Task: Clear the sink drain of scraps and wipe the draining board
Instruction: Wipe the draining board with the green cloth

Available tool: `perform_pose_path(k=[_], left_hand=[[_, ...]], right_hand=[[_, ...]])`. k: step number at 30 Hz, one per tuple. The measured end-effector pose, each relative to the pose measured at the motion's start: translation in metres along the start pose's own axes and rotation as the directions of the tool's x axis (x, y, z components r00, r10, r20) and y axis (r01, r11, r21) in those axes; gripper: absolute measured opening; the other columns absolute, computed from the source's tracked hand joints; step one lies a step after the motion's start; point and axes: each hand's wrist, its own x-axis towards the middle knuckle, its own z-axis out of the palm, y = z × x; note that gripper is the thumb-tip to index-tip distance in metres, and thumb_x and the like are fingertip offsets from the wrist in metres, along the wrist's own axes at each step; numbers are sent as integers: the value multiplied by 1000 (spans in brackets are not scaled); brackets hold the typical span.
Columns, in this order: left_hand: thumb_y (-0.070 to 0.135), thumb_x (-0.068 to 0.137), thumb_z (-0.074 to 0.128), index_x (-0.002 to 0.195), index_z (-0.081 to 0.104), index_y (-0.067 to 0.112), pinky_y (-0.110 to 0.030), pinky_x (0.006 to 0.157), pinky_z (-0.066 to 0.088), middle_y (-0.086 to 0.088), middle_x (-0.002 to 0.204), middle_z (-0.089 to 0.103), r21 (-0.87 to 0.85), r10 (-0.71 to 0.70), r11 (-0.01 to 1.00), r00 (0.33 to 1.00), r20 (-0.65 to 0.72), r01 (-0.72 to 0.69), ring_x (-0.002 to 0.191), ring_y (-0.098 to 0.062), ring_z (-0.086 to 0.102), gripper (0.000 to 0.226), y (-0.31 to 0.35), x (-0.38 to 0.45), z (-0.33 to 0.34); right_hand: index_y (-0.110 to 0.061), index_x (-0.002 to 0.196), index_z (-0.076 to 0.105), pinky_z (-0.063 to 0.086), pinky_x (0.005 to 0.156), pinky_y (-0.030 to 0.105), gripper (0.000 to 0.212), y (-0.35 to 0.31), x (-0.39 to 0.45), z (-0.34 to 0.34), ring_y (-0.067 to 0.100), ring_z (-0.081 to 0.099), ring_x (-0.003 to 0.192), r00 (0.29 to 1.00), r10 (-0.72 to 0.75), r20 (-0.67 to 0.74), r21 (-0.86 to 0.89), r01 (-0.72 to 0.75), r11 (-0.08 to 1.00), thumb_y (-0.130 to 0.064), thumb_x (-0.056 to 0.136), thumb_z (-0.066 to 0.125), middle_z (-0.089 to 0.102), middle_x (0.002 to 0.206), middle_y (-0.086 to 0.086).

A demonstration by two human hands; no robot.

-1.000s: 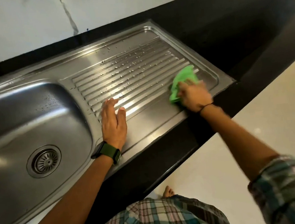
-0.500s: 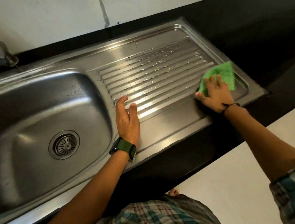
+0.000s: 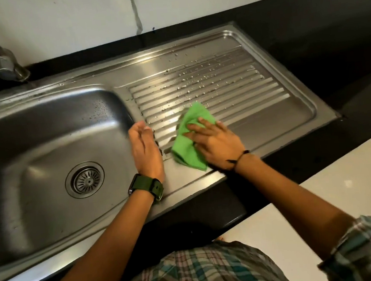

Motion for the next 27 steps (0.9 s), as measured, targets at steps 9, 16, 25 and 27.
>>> perform_pose_path(k=[9,16,25,27], left_hand=[[23,95,38,117,51,12,-18,89,41,-4,118,57,-21,-14,1000,998,67,15,106,-11,51,28,-8,-4,5],[23,95,35,98,50,24,8,58,35,17,87,52,-69,-24,997,1000,-19,23,74,18,51,16,0,3,0],[21,93,37,93,51,26,1,66,39,16,85,53,-116,-24,993,999,-40,19,70,16,52,15,2,9,0],[21,93,36,99,51,21,5,65,37,16,87,54,-98,11,995,999,-48,-16,76,15,52,15,2,11,-2]], right_hand=[[-20,140,34,18,114,53,49,195,-32,-48,24,22,143,831,557,9,-137,-551,823,-41,95,31,27,155,1],[-4,127,43,18,114,53,50,142,1,-33,42,20,139,716,694,-77,244,-662,709,-38,91,48,32,144,29],[-11,130,47,15,117,48,48,-73,33,20,38,22,141,991,75,-112,160,-56,986,-27,85,53,38,148,16],[-11,129,48,13,117,46,45,-75,39,21,34,23,142,994,3,-110,93,8,996,-27,87,50,39,148,12]])
